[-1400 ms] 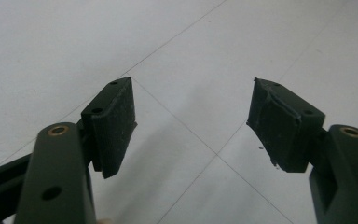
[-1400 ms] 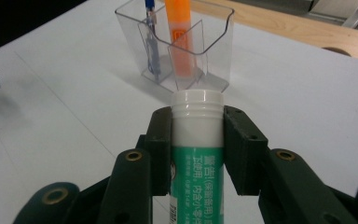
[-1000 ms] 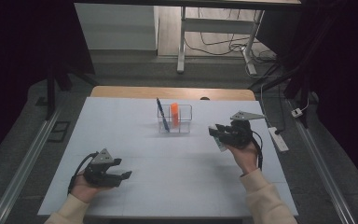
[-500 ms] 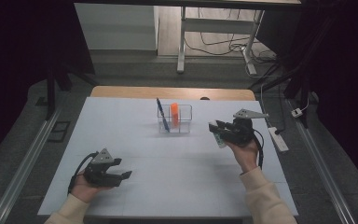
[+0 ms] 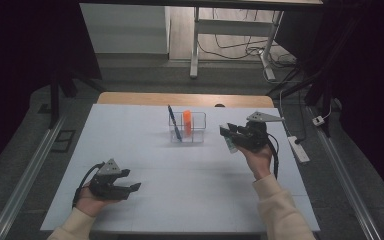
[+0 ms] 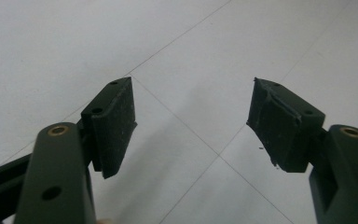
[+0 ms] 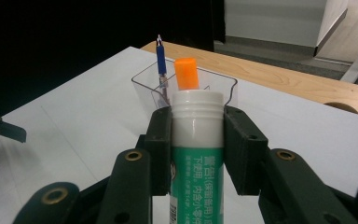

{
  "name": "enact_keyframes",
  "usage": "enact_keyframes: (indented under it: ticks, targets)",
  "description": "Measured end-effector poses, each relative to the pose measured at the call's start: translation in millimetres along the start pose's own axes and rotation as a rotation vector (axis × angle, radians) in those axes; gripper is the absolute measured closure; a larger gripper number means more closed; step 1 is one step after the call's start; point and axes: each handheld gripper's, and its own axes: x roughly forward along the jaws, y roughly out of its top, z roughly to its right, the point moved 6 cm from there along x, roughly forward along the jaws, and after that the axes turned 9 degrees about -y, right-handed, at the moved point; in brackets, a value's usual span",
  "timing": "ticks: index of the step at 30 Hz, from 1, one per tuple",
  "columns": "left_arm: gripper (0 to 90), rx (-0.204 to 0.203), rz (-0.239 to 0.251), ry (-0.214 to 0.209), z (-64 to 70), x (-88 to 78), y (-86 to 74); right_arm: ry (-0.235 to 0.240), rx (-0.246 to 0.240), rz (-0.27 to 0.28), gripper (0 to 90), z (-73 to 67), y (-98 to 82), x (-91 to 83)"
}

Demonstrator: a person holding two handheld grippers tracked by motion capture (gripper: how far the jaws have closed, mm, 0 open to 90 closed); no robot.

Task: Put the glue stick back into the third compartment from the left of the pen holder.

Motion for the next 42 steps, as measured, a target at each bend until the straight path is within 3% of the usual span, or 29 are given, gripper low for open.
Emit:
enact_keyframes:
  ticks: [22, 42]
  targets:
    - [31.3, 0.0, 0.003, -0.004, -0.5, 0.5, 0.4, -0.012, 0.004, 0.044, 64.6, -0.6, 19.2, 15.9]
    - [31.3, -0.001, 0.006, -0.002, -1.8, -0.7, 0.2, -0.01, 0.013, 0.089, 64.5, -5.4, 39.1, 45.7]
